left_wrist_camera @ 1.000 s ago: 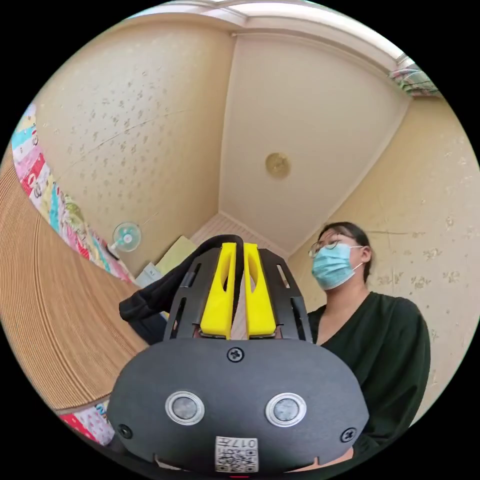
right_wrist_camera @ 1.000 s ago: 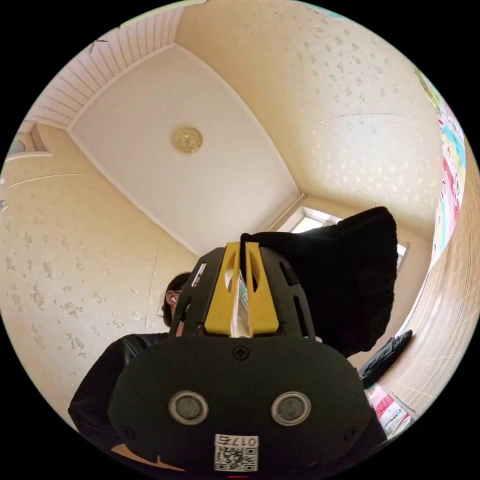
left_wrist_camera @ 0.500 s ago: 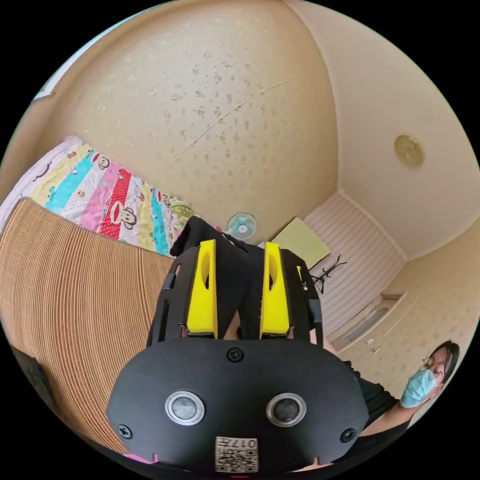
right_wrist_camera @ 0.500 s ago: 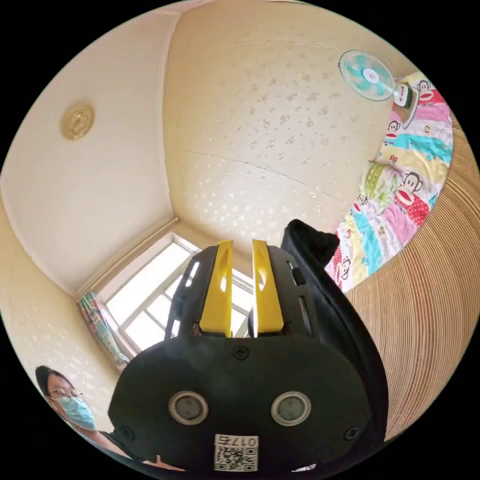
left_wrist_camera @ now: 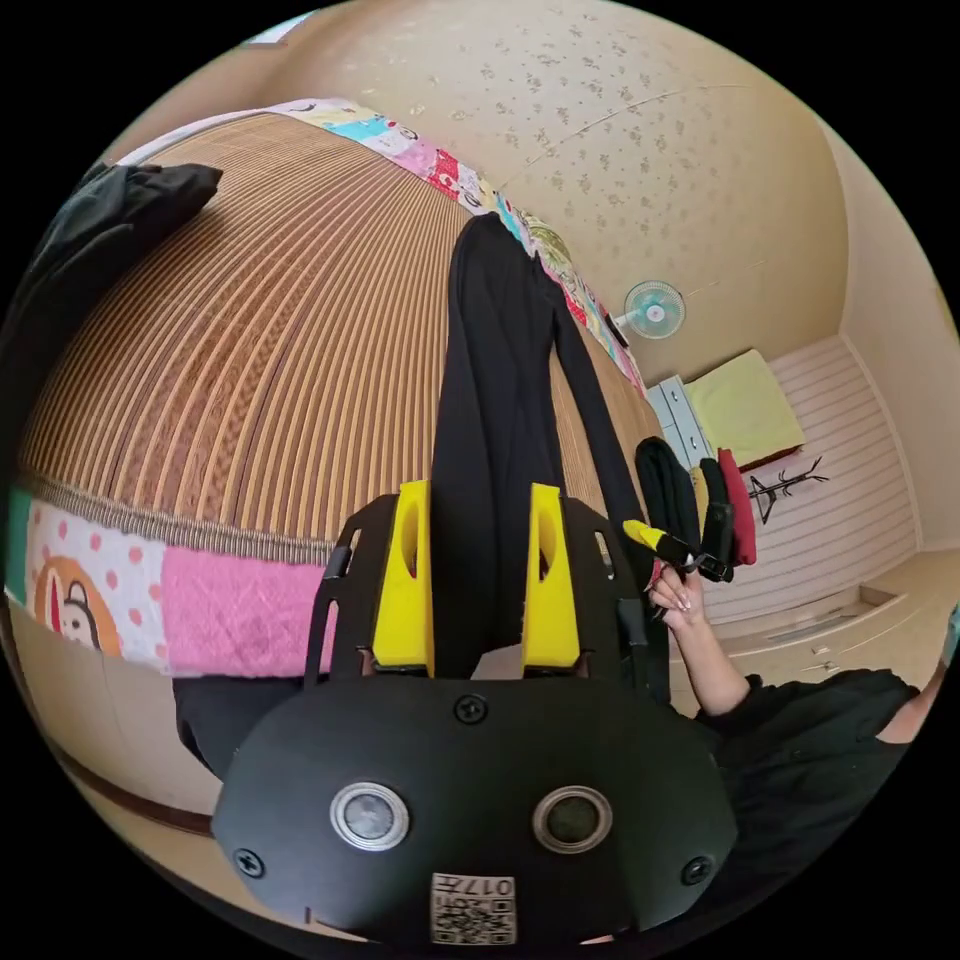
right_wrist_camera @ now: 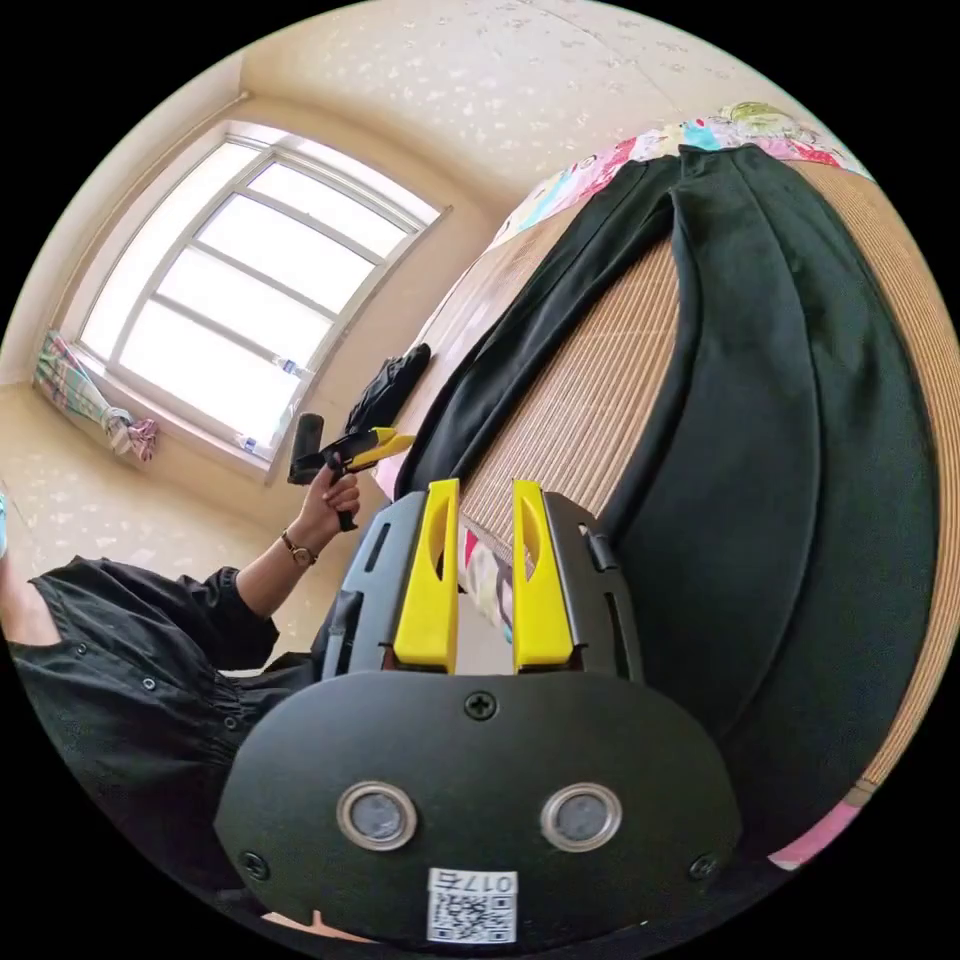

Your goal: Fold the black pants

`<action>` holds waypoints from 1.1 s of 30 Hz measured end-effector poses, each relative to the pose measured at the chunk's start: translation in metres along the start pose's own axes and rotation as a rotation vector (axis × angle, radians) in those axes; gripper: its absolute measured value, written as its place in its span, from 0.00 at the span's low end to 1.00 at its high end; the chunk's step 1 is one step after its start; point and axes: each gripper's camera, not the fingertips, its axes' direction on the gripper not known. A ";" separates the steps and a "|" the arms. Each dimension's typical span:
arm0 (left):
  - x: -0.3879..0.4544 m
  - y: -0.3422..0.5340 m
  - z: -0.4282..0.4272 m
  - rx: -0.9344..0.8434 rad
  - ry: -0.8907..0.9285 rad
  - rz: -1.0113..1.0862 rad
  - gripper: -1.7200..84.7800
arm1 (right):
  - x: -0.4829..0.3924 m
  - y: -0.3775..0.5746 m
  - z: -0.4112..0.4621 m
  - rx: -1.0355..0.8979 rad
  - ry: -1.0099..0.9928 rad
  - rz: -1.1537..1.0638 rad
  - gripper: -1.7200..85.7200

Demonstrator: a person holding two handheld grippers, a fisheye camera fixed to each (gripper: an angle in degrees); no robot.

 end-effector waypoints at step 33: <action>-0.025 -0.018 -0.135 -0.120 0.119 0.043 0.08 | -0.016 0.170 -0.074 0.163 0.229 0.228 0.10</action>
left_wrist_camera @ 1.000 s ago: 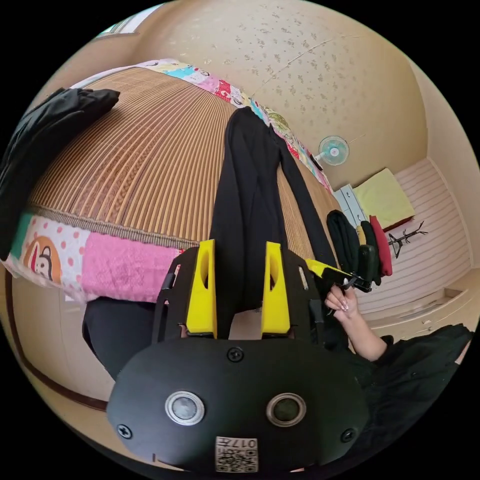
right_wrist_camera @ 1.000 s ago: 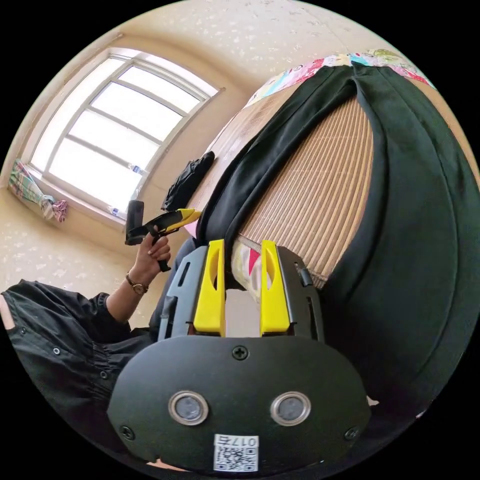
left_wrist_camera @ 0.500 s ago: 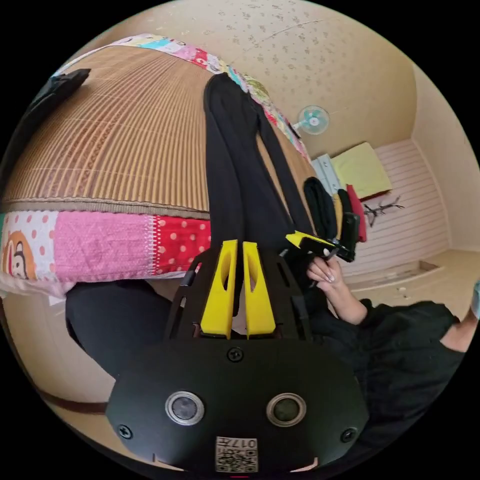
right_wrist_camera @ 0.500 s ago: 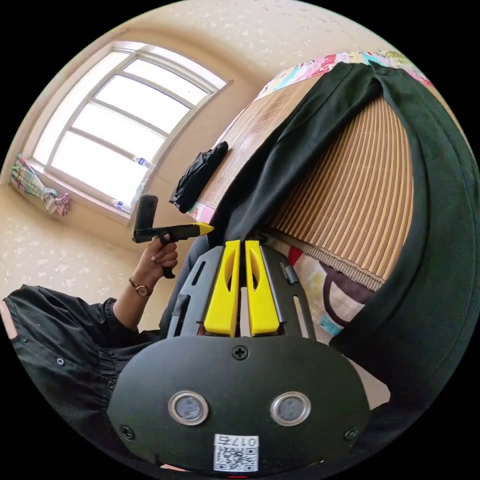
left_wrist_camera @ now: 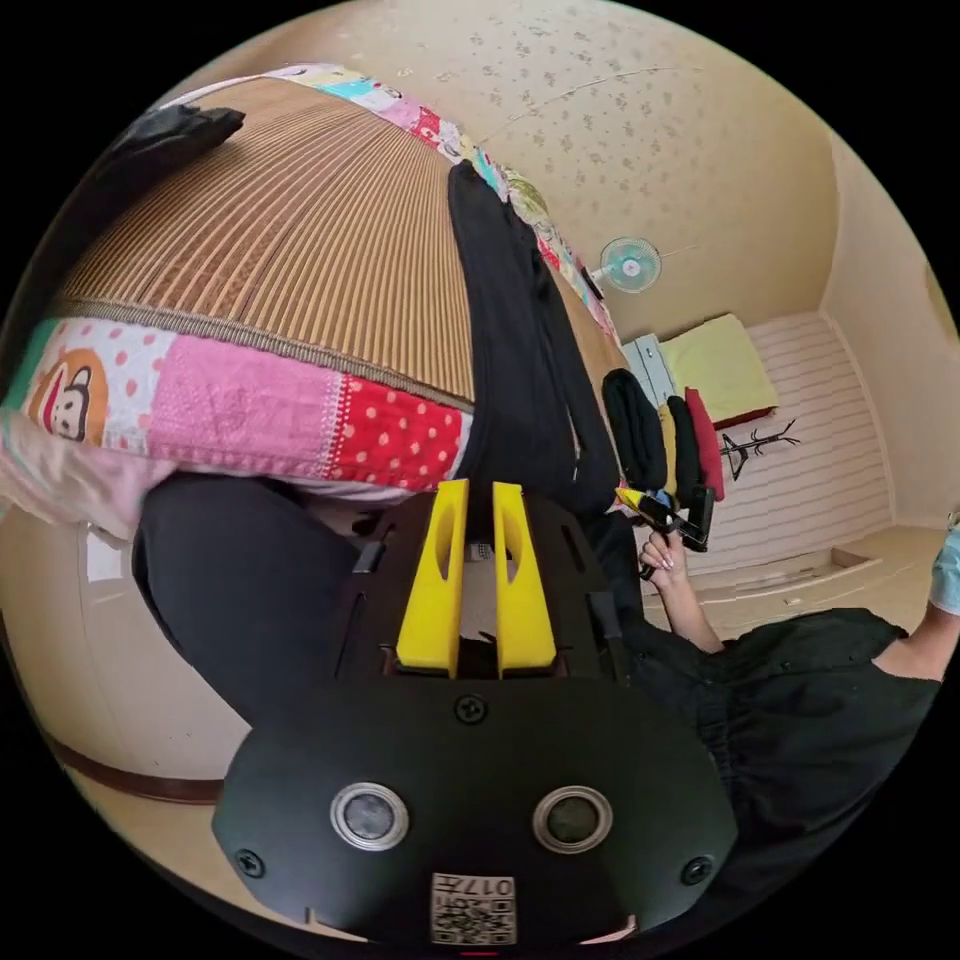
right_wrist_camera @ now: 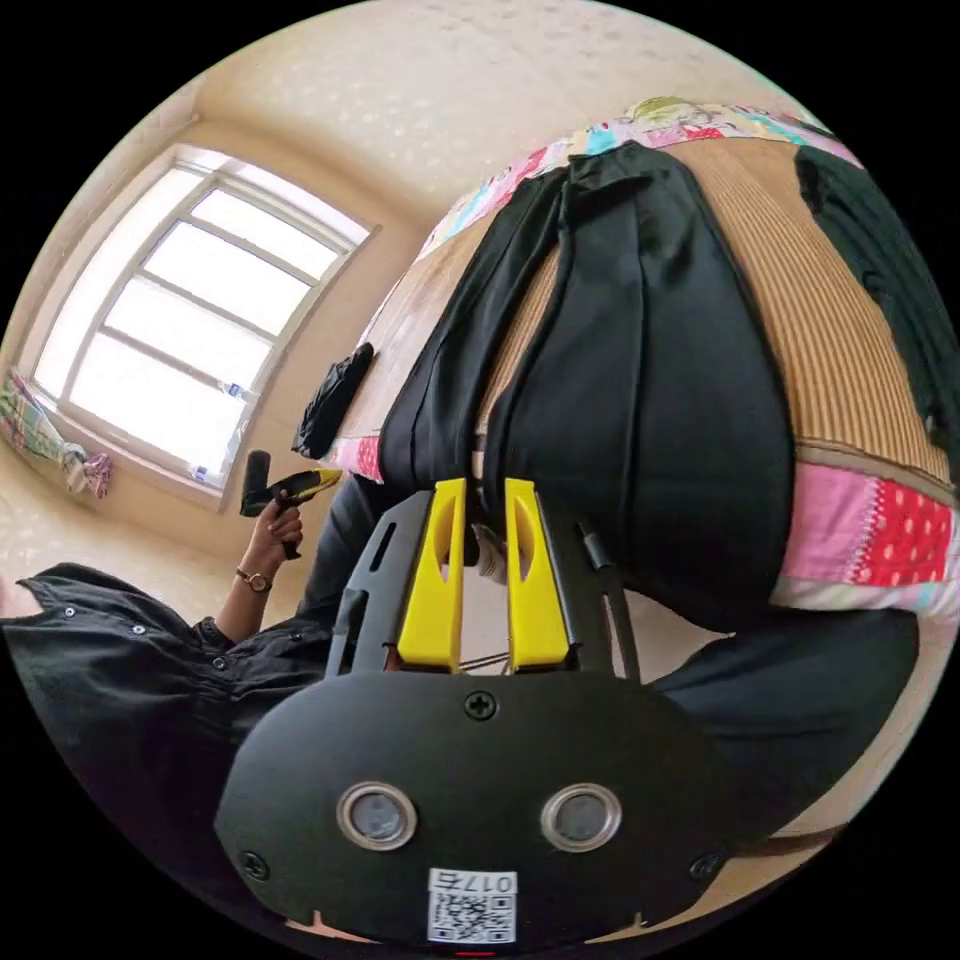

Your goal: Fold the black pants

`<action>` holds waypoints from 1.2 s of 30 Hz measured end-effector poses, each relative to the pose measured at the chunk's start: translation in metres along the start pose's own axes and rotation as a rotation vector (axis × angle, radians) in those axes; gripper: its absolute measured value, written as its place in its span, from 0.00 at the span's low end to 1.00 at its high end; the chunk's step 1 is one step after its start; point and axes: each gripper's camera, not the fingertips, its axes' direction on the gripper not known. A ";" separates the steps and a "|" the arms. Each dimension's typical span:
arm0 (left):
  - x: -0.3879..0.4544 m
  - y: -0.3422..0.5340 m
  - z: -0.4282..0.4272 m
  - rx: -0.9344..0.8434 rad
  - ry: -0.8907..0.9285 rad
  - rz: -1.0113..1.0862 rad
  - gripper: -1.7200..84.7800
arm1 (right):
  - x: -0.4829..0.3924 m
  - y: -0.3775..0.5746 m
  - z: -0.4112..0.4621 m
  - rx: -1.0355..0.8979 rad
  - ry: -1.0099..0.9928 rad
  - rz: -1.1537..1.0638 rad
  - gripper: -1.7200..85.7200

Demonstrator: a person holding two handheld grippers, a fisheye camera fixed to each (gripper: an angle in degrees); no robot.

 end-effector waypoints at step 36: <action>0.068 -0.171 0.049 -0.304 0.408 0.203 0.06 | -0.022 -0.120 -0.019 -0.157 -0.231 -0.363 0.11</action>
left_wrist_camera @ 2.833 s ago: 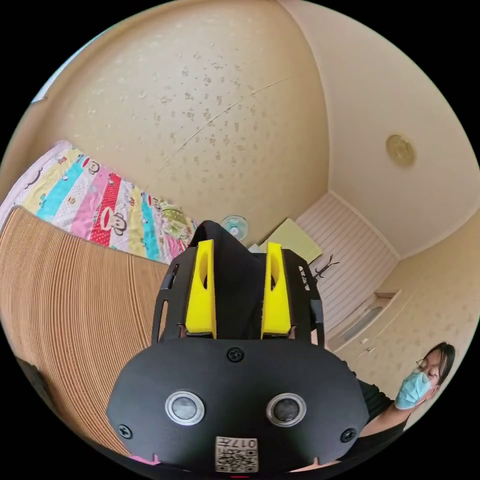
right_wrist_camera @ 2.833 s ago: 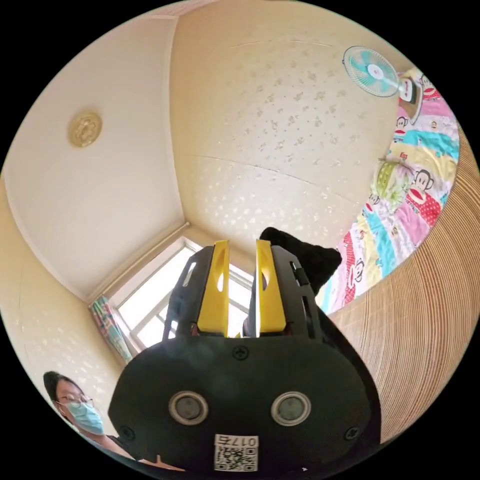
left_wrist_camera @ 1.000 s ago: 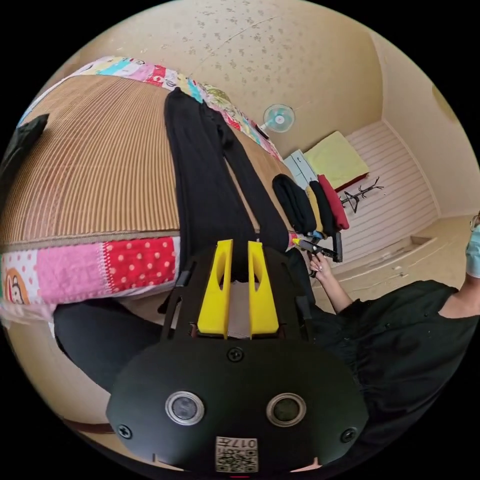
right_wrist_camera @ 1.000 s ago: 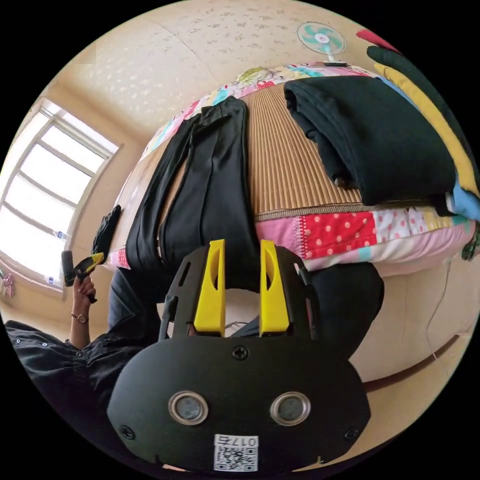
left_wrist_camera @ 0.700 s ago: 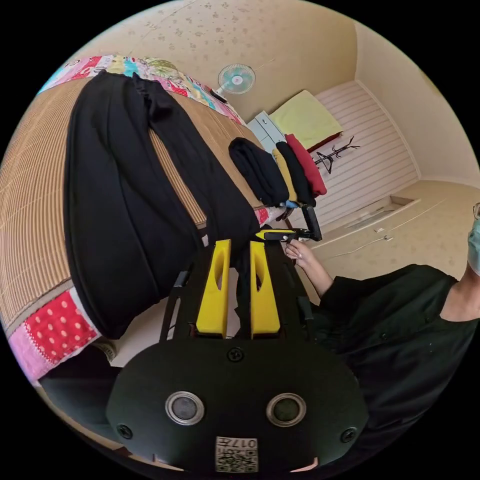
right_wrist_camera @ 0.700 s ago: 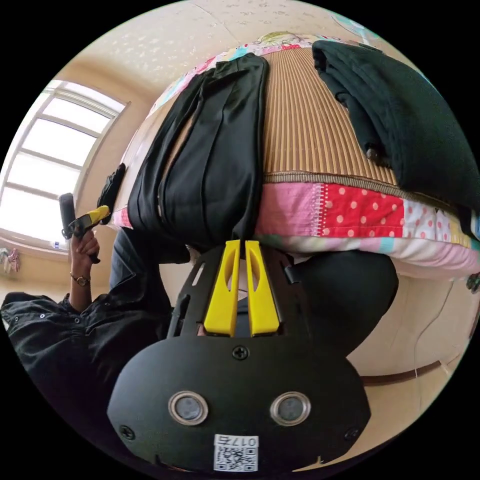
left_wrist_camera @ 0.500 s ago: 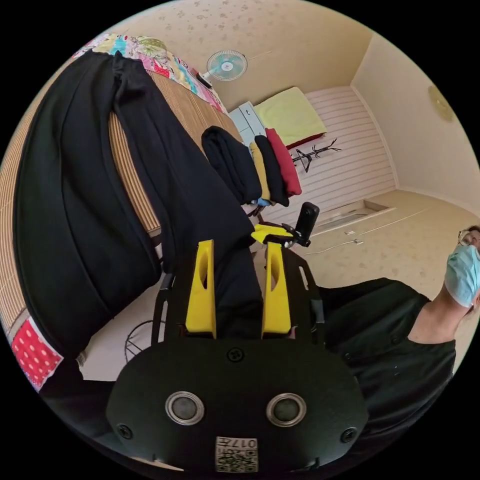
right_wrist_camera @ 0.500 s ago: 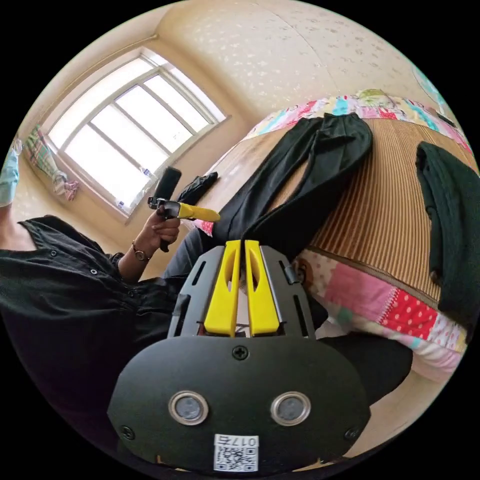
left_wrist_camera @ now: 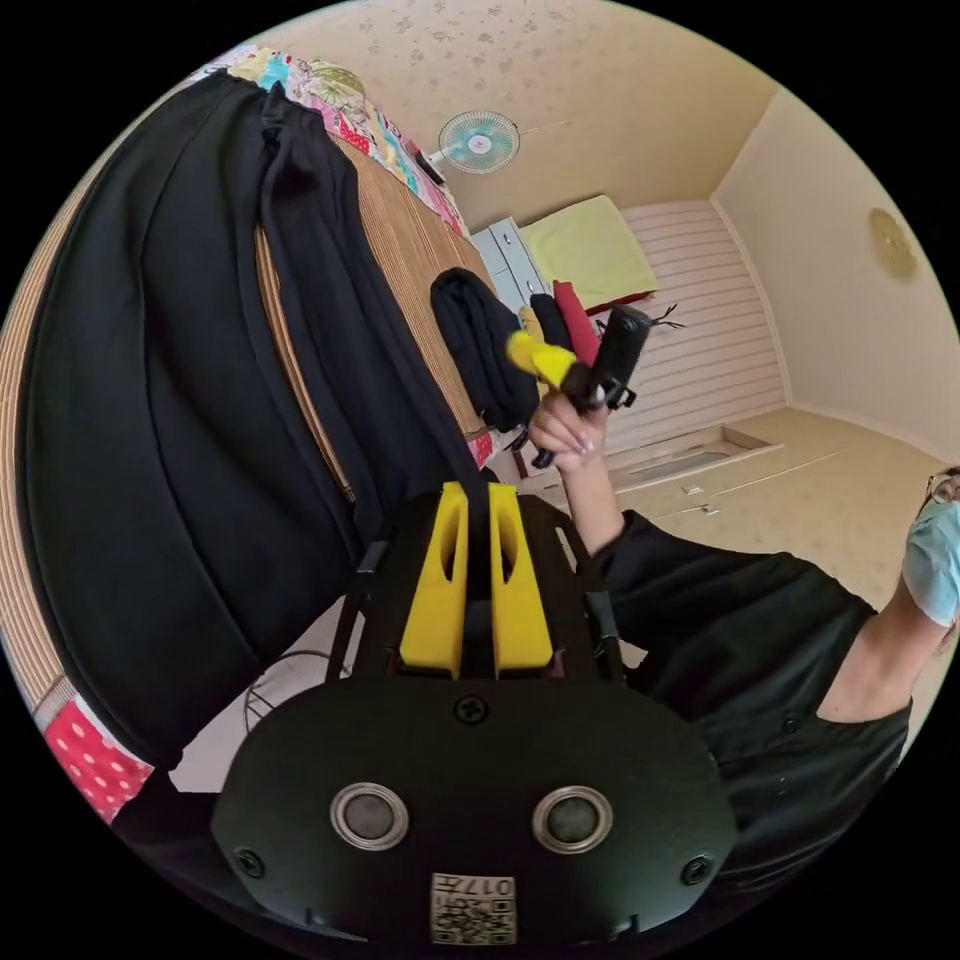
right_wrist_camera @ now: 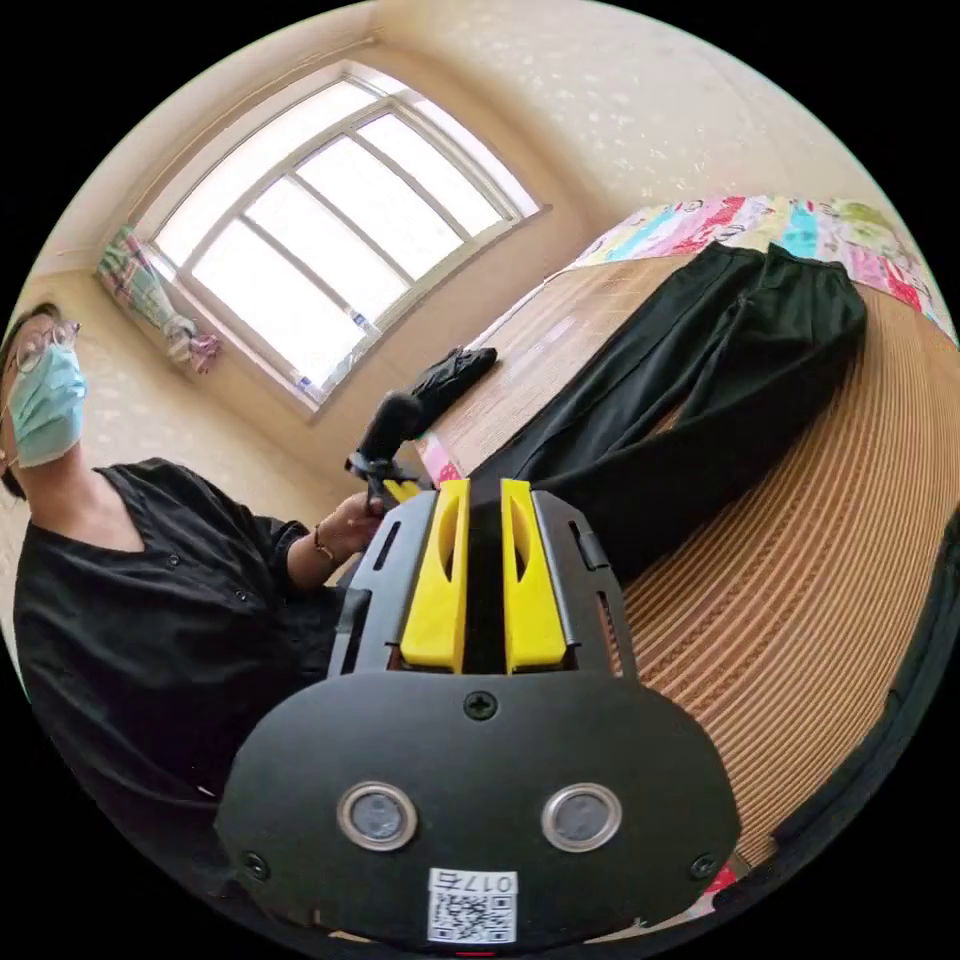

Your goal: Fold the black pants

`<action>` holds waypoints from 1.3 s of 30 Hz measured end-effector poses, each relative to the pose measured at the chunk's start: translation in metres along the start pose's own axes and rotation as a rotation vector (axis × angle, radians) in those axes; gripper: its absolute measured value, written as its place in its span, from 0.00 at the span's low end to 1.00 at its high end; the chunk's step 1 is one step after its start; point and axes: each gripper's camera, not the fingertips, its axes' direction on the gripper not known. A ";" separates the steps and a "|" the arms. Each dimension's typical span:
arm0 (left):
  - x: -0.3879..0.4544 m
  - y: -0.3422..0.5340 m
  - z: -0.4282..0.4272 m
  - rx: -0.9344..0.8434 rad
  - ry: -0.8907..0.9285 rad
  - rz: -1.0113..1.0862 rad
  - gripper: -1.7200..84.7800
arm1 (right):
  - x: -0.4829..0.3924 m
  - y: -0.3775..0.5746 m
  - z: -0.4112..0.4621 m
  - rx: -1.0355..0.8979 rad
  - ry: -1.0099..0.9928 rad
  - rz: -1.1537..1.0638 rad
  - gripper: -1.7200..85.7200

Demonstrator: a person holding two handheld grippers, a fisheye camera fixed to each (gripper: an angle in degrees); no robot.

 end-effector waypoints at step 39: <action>-0.027 0.081 -0.003 0.347 -0.255 -0.387 0.13 | 0.021 -0.283 0.213 0.125 0.401 0.022 0.10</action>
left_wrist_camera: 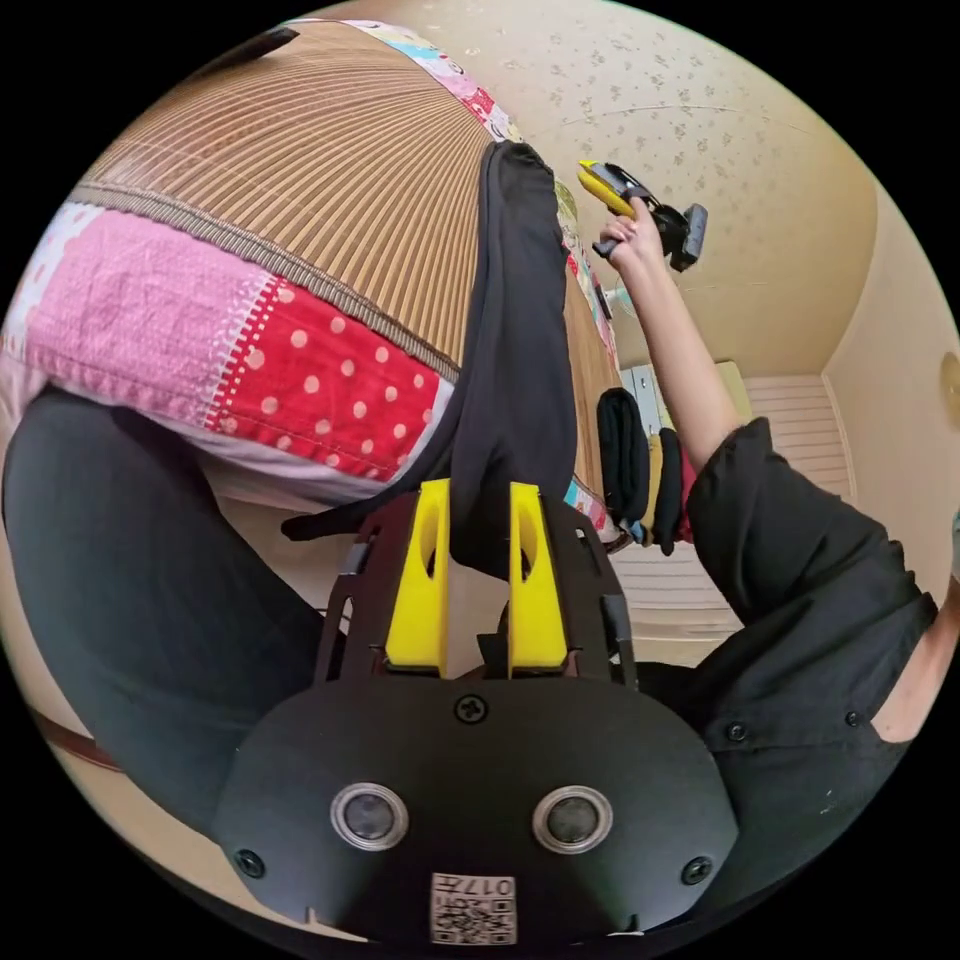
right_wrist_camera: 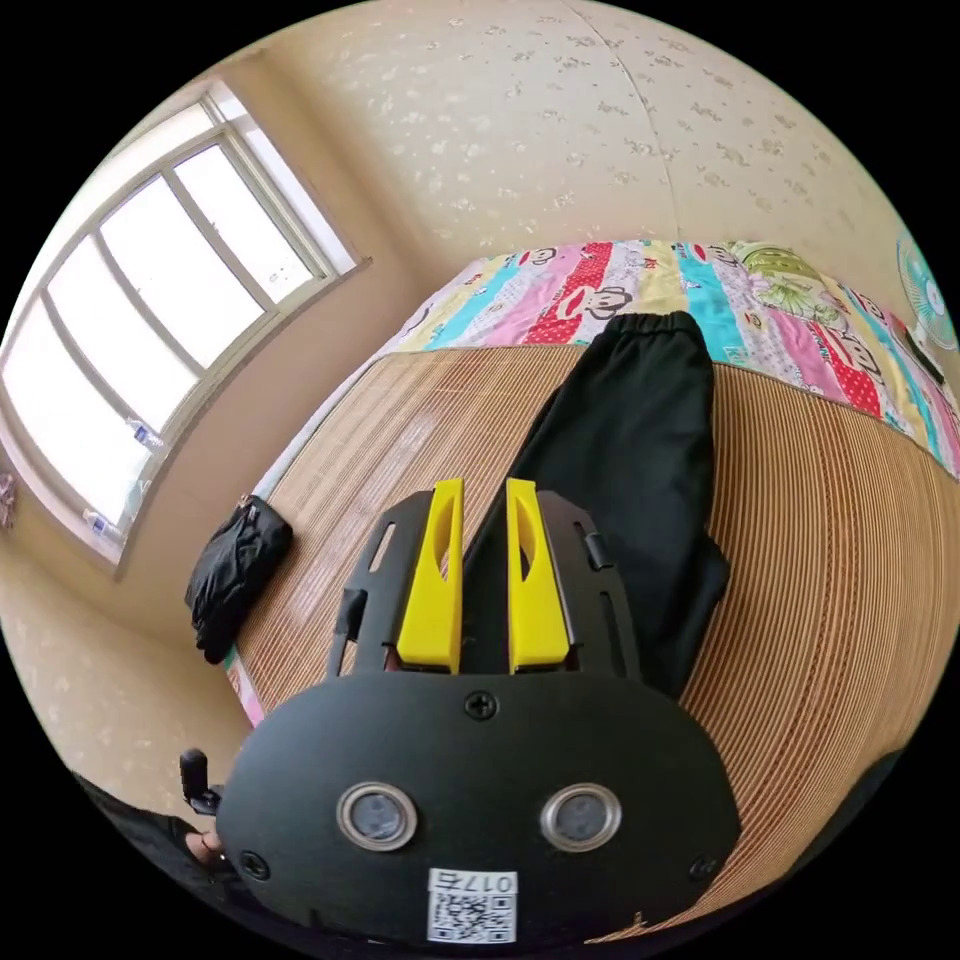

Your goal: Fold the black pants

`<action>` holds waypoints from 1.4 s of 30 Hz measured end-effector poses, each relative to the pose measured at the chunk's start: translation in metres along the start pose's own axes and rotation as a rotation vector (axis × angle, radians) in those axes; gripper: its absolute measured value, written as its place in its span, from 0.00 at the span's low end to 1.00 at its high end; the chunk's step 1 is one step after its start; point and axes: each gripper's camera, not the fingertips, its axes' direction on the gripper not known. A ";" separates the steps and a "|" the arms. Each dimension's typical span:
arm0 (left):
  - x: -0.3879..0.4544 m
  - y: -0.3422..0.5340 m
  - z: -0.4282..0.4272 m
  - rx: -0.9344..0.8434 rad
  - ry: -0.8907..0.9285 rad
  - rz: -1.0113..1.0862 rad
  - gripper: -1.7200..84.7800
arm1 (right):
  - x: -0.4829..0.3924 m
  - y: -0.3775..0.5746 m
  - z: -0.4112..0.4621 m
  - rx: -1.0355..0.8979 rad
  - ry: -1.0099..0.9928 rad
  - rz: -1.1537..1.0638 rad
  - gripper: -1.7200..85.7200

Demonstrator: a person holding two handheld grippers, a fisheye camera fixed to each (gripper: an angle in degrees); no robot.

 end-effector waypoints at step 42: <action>0.024 -0.014 0.138 -0.173 -0.222 0.267 0.07 | 0.014 0.312 -0.126 -0.275 -0.206 0.200 0.07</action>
